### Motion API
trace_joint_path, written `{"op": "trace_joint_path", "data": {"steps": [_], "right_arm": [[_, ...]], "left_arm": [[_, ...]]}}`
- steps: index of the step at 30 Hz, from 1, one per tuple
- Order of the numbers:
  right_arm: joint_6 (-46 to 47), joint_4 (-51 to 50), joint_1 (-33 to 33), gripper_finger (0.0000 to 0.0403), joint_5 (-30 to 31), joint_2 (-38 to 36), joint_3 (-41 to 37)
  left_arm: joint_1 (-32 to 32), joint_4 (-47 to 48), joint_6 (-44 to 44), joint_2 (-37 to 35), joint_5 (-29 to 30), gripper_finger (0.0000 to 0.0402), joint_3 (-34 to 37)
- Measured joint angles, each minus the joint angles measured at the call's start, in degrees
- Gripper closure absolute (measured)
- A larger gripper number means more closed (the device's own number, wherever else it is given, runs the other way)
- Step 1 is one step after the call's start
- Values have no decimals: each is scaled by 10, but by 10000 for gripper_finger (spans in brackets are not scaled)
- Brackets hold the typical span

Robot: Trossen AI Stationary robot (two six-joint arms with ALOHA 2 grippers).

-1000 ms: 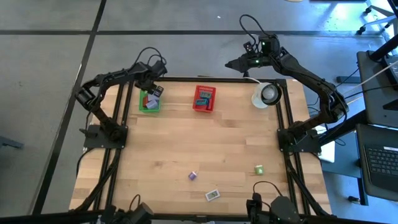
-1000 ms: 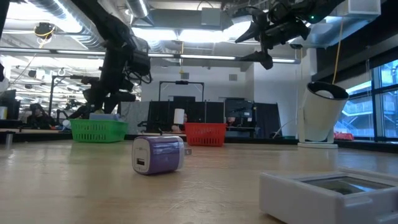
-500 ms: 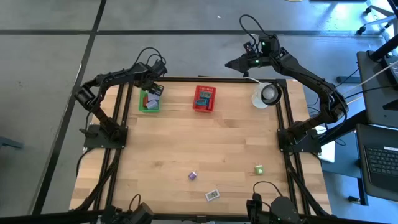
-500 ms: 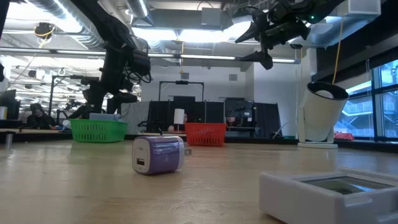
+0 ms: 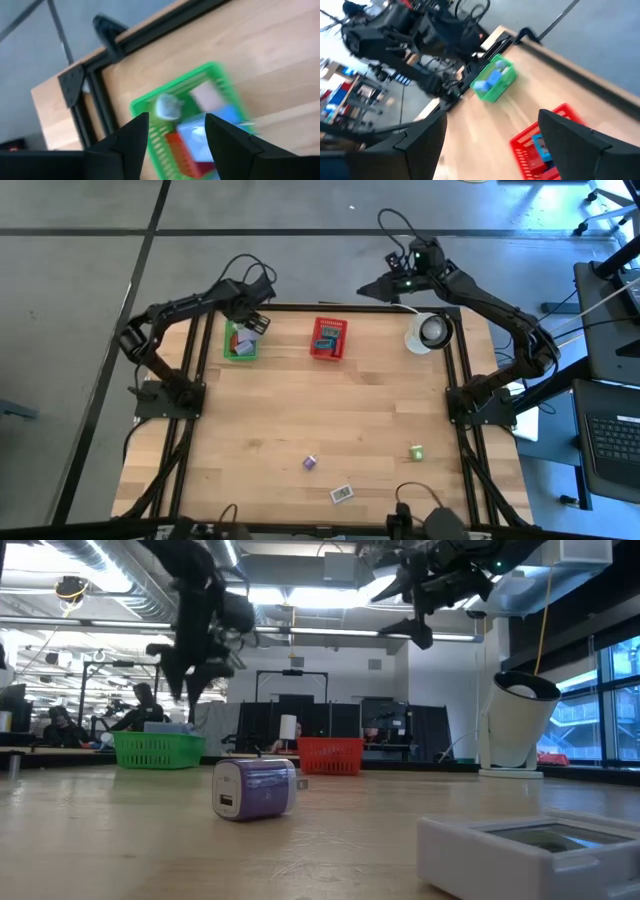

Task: Pick & Place Office items
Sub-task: Put the green charger adapter into the green bin

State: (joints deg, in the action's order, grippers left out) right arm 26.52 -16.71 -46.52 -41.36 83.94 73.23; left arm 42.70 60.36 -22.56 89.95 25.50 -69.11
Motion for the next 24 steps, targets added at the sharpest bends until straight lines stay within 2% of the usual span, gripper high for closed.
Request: {"op": "trace_joint_path", "data": {"steps": [11, 18, 24], "right_arm": [[-30, 8, 115, 87, 1, 0, 0], [-34, 71, 169, 87, 100, 0, 0], [20, 80, 203, 87, 95, -1, 0]], "left_arm": [[-144, -34, -86, -65, -1, 248, -16], [-217, -38, -131, -69, -8, 250, -16], [-277, -36, -131, -69, -16, 248, -16]]}}
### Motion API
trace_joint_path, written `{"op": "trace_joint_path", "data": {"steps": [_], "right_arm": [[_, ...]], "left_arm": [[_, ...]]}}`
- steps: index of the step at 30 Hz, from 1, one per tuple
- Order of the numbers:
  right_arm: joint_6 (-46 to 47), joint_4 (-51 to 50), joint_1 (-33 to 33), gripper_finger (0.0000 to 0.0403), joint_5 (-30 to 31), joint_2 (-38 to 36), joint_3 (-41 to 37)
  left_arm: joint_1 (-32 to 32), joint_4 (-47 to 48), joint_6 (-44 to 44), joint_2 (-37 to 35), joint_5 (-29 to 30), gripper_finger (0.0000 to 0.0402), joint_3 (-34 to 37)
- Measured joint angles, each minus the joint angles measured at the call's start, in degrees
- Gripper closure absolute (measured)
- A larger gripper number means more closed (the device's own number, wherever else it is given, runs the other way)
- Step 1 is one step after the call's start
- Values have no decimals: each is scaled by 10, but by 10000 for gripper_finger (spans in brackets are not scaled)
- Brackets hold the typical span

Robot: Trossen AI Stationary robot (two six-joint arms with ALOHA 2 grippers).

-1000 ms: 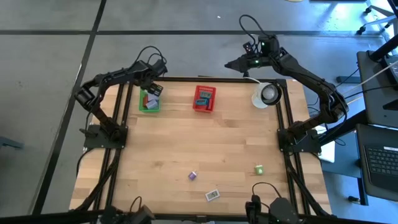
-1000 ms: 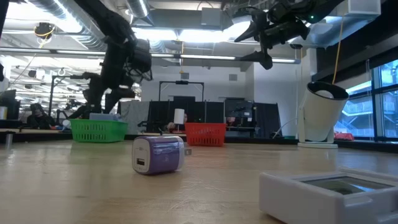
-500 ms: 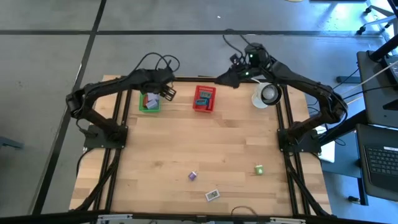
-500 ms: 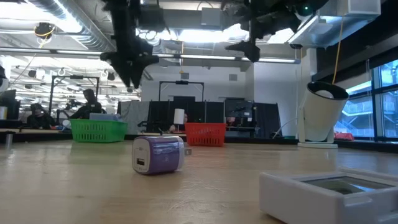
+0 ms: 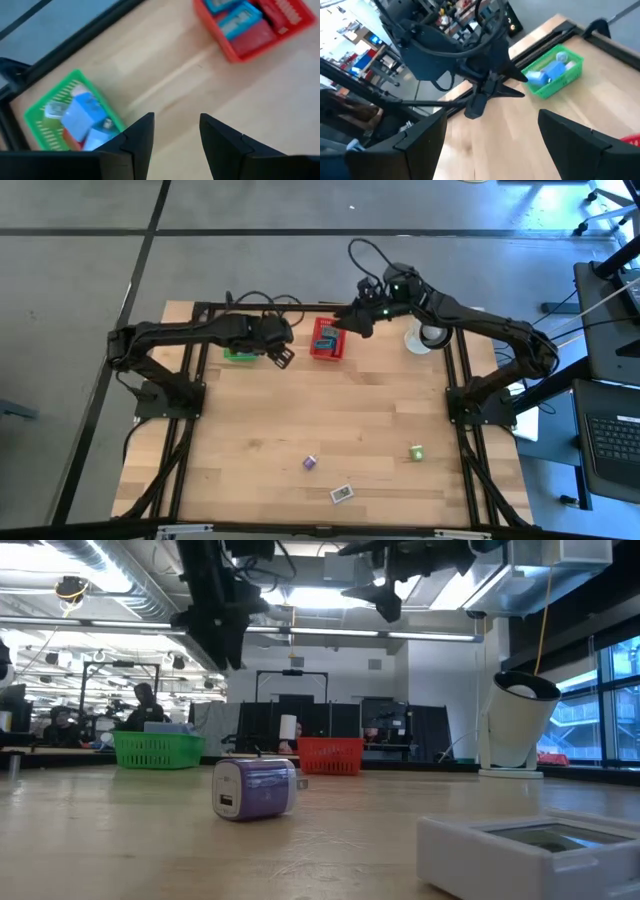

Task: Pick & Place Office items
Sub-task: Put the green charger adapter into the green bin

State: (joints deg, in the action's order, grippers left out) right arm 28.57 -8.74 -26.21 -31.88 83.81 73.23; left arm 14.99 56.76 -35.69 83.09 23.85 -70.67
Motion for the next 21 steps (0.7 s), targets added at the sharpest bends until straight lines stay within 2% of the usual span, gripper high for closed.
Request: {"op": "trace_joint_path", "data": {"steps": [3, 7, 15, 21], "right_arm": [[-6, -19, 24, 87, 23, -10, 0], [-24, -103, 53, 87, 64, -30, 0], [-51, -391, 121, 87, 225, -81, 0], [29, -557, 214, 87, 349, -93, 0]], "left_arm": [[-28, 2, -11, 0, -10, 251, 0], [-67, 5, -41, 0, -20, 254, 0], [-123, 5, -138, 0, 9, 254, 0], [-159, 4, -202, 0, 3, 254, 0]]}}
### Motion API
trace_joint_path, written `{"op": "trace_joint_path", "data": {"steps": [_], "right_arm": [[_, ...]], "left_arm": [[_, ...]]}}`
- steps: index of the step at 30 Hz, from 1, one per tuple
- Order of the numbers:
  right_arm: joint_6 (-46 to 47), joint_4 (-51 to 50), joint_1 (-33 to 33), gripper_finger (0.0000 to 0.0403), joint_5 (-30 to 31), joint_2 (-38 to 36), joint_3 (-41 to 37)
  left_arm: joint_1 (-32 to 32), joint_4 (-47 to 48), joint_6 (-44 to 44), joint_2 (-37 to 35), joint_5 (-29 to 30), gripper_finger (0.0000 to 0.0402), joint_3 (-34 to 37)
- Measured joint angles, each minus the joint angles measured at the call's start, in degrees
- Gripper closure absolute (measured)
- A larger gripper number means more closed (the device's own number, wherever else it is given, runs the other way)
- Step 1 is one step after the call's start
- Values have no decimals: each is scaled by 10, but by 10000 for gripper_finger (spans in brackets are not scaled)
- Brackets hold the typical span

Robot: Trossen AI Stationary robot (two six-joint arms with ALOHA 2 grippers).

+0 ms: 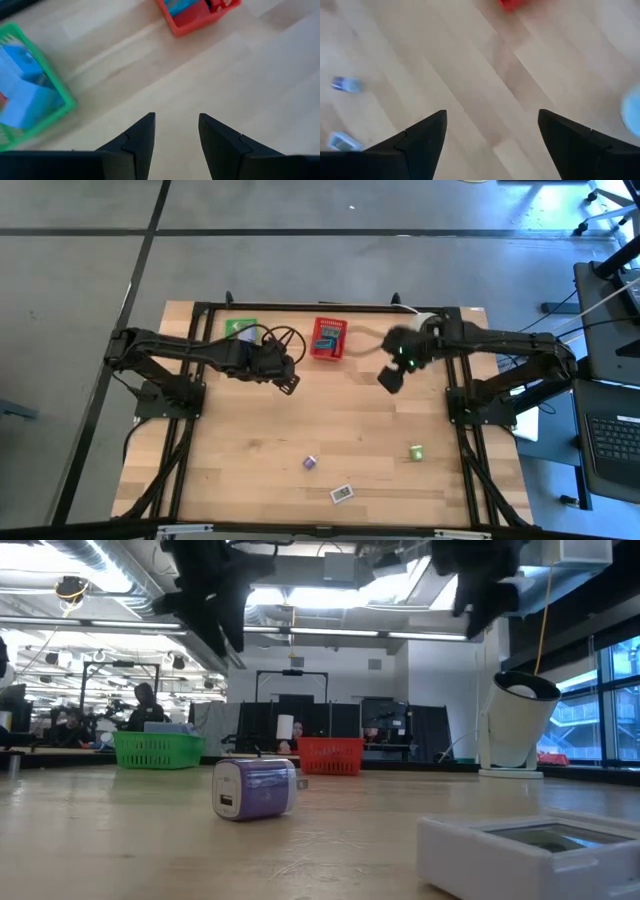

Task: Pick & Place Office items
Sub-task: Put the green charger adapter into the green bin

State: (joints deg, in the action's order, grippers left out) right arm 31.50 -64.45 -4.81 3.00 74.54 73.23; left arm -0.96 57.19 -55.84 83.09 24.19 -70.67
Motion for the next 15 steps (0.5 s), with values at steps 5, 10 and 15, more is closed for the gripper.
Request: {"op": "trace_joint_path", "data": {"steps": [5, 10, 15], "right_arm": [[122, -48, 82, 87, 63, 2, -4], [227, -49, 155, 87, 69, 2, -44], [392, -46, 225, 87, 47, 3, -125]], "left_arm": [[-35, 0, -44, 0, -12, 254, 0], [-72, -1, -85, 0, -12, 254, 0], [-104, -1, -131, 0, -7, 254, 0]]}}
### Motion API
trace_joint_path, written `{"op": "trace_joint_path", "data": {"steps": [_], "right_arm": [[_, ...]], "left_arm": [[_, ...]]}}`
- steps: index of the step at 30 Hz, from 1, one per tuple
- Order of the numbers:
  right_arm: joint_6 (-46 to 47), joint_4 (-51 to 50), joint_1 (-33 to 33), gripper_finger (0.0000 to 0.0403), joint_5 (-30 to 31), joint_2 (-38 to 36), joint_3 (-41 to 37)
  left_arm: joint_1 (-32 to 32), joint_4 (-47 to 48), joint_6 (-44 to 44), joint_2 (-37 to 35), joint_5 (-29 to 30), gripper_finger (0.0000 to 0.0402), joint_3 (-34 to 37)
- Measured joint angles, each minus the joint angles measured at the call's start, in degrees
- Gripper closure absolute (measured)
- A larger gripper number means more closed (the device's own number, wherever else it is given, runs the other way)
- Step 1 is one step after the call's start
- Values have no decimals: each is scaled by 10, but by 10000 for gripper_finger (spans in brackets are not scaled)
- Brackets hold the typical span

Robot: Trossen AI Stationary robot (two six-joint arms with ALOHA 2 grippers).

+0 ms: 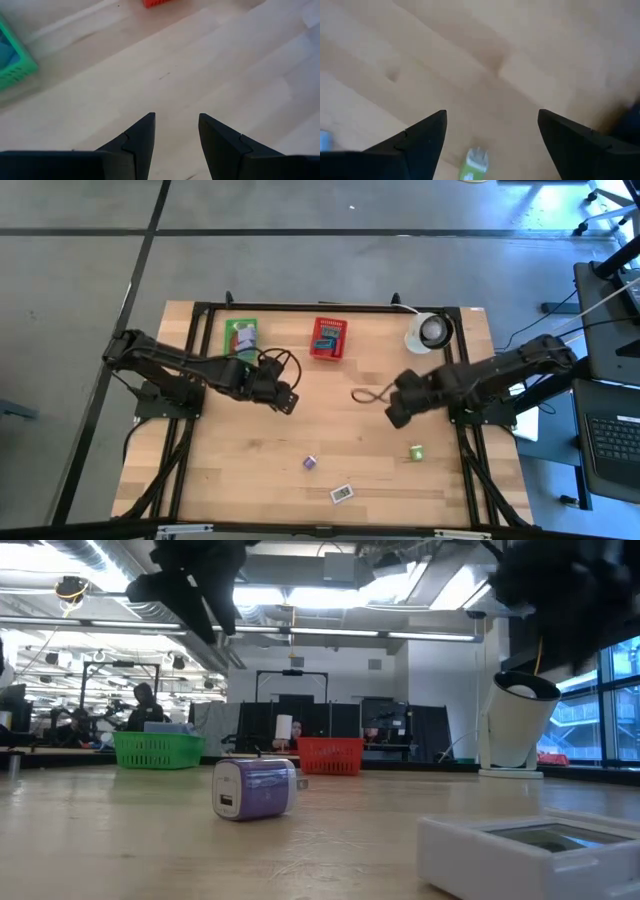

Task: Pick & Place Office items
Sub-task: Put the green charger adapter into the green bin

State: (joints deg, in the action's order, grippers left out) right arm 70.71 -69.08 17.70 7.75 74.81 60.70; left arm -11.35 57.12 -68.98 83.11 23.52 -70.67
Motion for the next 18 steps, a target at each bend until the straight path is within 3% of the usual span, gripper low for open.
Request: {"op": "trace_joint_path", "data": {"steps": [8, 18], "right_arm": [[239, 57, 100, 87, -30, 0, -110], [376, 179, 191, 87, -43, 3, -178]], "left_arm": [[-35, -1, -58, 0, 23, 255, 0], [-41, -2, -74, 0, 24, 255, 0]]}}
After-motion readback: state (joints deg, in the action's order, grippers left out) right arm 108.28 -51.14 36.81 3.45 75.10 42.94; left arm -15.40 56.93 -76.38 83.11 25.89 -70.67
